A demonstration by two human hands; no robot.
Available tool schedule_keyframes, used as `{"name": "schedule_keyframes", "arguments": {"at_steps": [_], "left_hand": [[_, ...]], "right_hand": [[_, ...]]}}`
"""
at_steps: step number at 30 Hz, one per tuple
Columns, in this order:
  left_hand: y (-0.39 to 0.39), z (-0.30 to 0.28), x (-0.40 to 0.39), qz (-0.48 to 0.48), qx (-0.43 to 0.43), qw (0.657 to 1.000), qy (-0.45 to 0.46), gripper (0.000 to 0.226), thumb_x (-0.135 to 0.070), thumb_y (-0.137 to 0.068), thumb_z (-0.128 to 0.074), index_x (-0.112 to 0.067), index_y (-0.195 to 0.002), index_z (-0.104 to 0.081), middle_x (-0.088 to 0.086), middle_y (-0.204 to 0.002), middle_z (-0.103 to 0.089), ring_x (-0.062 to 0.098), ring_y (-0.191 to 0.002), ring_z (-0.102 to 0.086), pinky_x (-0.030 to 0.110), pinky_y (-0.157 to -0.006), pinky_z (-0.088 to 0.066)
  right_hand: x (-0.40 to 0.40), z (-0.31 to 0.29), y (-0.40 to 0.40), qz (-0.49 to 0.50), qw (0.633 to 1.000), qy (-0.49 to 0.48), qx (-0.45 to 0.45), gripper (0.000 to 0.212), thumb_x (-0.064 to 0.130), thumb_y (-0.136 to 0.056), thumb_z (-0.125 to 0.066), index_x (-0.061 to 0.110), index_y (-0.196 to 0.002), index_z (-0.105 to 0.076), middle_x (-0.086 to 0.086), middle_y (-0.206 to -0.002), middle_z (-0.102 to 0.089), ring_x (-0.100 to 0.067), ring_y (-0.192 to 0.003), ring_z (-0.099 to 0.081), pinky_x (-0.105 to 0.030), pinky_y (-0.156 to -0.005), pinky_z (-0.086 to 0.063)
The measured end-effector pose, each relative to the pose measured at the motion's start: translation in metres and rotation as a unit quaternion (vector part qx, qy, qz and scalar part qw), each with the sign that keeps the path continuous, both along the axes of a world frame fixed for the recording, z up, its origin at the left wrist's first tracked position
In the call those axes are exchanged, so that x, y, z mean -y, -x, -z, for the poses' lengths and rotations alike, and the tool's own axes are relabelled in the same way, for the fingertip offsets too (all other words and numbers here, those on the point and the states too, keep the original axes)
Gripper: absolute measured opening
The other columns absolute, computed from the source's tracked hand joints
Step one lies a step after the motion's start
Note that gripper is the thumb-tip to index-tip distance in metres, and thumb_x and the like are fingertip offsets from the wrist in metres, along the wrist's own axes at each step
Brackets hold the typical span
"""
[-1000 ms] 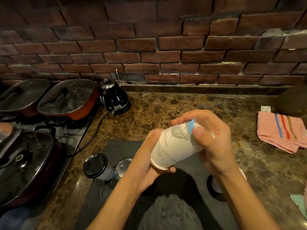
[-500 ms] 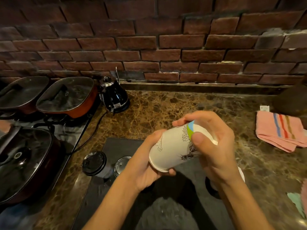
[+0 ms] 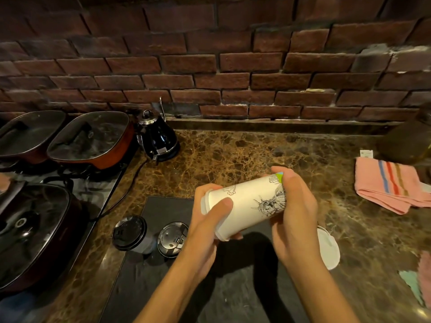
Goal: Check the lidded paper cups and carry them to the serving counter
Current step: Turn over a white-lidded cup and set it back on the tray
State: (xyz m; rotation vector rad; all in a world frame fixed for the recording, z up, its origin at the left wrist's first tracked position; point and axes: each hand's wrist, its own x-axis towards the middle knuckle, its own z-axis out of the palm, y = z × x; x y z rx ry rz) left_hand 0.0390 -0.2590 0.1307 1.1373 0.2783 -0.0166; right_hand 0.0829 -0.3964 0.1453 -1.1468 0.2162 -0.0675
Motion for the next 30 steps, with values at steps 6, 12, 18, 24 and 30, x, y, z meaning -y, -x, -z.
{"name": "schedule_keyframes", "arguments": {"at_steps": [6,12,18,24,30], "left_hand": [[-0.003,-0.005,0.003,-0.03,-0.015,0.998,-0.056,0.043,-0.034,-0.08,-0.072,-0.022,-0.117,-0.053,-0.002,-0.1,-0.073,0.022,-0.088,-0.075,0.037,-0.059,-0.054],[-0.002,-0.01,0.0,0.007,-0.01,0.999,-0.045,0.049,-0.044,-0.085,-0.073,-0.04,-0.129,-0.052,0.002,-0.118,-0.069,0.022,-0.099,-0.075,0.035,-0.077,-0.061],[-0.002,-0.007,-0.006,-0.011,-0.048,0.996,0.076,0.053,-0.049,-0.091,-0.052,-0.024,-0.137,-0.056,0.013,-0.133,-0.066,0.033,-0.119,-0.067,0.048,-0.085,-0.061],[0.011,0.011,-0.009,-0.021,-0.081,0.995,0.051,0.034,-0.026,-0.096,-0.054,-0.012,-0.122,-0.072,0.014,-0.124,-0.073,0.037,-0.12,-0.066,0.056,-0.096,-0.056],[0.025,0.032,-0.006,-0.01,-0.115,0.993,0.005,0.03,-0.021,-0.104,-0.051,-0.011,-0.126,-0.068,0.01,-0.123,-0.074,0.029,-0.118,-0.068,0.055,-0.098,-0.055]], "right_hand": [[-0.001,0.016,0.021,-0.006,0.884,0.437,0.164,0.03,0.023,-0.103,-0.052,0.034,-0.129,-0.061,0.004,-0.149,-0.037,-0.007,-0.139,-0.036,-0.035,-0.112,-0.04],[-0.002,0.021,0.033,-0.119,0.79,0.588,0.128,0.072,0.077,-0.085,-0.031,0.049,-0.151,-0.02,0.011,-0.167,0.013,-0.02,-0.153,0.025,-0.049,-0.12,-0.008],[0.005,0.02,0.028,-0.188,0.822,0.534,0.058,0.078,0.079,-0.086,-0.017,0.048,-0.157,-0.003,0.019,-0.166,0.024,-0.001,-0.144,0.041,-0.047,-0.127,0.005],[0.011,0.04,0.028,-0.238,0.901,0.363,-0.011,0.073,0.073,-0.087,-0.025,0.047,-0.155,-0.016,0.018,-0.169,-0.001,0.0,-0.153,0.012,-0.03,-0.122,0.0],[0.016,0.097,0.03,-0.274,0.921,0.275,-0.007,0.075,0.081,-0.088,-0.039,0.042,-0.153,-0.035,0.015,-0.159,-0.04,-0.009,-0.149,-0.034,-0.05,-0.123,-0.028]]}}
